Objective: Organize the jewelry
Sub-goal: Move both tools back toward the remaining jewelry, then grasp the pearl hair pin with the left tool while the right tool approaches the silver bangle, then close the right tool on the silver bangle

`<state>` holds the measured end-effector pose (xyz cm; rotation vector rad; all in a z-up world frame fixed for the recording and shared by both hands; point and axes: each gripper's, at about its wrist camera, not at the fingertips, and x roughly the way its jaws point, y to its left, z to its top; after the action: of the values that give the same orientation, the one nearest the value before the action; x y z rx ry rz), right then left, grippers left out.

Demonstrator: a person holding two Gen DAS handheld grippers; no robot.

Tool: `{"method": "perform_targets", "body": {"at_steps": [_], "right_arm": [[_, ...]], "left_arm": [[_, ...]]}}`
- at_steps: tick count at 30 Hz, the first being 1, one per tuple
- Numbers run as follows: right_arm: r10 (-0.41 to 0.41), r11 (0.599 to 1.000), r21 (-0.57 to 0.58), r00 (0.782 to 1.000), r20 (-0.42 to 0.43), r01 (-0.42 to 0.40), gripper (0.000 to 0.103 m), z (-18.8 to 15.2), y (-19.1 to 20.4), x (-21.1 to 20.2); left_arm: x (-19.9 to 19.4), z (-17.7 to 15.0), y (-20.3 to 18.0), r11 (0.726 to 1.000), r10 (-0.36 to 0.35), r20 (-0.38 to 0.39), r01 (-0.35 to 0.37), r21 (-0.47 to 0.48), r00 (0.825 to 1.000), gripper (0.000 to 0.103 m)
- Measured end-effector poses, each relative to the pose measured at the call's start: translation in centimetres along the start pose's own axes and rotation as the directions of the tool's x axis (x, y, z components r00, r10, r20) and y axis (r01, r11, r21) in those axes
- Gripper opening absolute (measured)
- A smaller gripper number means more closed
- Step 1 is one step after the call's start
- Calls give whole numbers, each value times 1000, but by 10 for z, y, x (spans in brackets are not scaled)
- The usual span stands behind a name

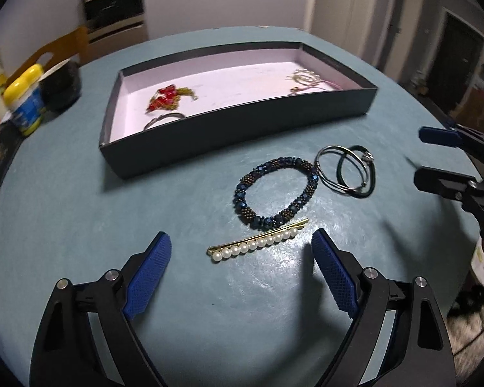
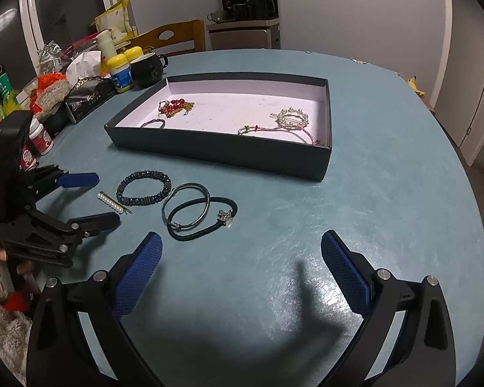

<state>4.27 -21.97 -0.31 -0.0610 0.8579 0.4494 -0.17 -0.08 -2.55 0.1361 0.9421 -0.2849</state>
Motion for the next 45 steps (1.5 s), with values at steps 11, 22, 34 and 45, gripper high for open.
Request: {"method": "perform_targets", "body": {"at_steps": [11, 22, 34, 45], "right_arm": [[9, 1000, 10, 1000, 3, -9, 97, -2, -2, 1], [48, 998, -29, 999, -6, -48, 97, 1, 11, 14], [88, 981, -169, 996, -31, -92, 74, 18, 47, 39], [52, 977, -201, 997, -65, -64, 47, 21, 53, 54]], "left_arm": [[0, -3, -13, 993, 91, 26, -89, -82, 995, 90], [-6, -3, -12, 999, 0, 55, 3, -43, 999, 64], [-20, -3, 5, 997, -65, 85, 68, -40, 994, 64], [-22, -3, 5, 995, -90, 93, 93, -29, 992, 64]]}}
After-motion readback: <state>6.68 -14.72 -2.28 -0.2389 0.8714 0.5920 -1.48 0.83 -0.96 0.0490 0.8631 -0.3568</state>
